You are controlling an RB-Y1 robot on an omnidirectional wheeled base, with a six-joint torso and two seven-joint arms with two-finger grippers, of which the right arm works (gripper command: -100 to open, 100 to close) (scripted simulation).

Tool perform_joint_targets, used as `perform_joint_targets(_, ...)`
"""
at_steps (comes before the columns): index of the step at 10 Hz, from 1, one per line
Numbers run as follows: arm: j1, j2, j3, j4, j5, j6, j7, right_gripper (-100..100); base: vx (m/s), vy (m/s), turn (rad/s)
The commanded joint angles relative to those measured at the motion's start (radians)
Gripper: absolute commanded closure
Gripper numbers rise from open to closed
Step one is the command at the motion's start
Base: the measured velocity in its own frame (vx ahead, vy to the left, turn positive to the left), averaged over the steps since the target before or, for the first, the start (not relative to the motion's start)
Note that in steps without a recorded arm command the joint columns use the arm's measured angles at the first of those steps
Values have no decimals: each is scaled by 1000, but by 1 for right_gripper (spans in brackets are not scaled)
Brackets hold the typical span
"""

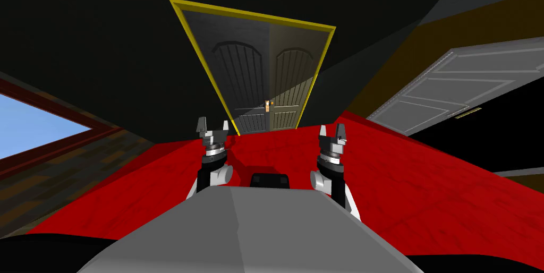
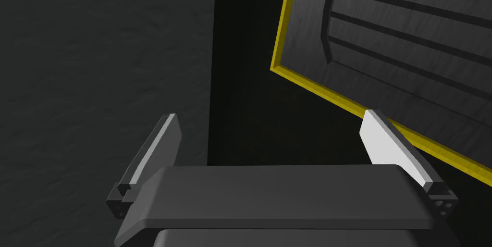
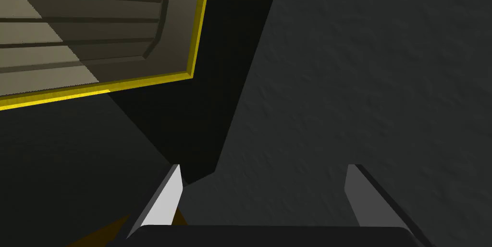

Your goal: Pull the door open

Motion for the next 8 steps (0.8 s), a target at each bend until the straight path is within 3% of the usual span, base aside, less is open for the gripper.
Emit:
perform_joint_targets(1, -11, -18, -5, 25, 12, 11, -12, -100, 111, 5, 75)
perform_joint_targets(8, -56, -69, -24, 131, 62, 59, -65, -100, 181, 20, 65)
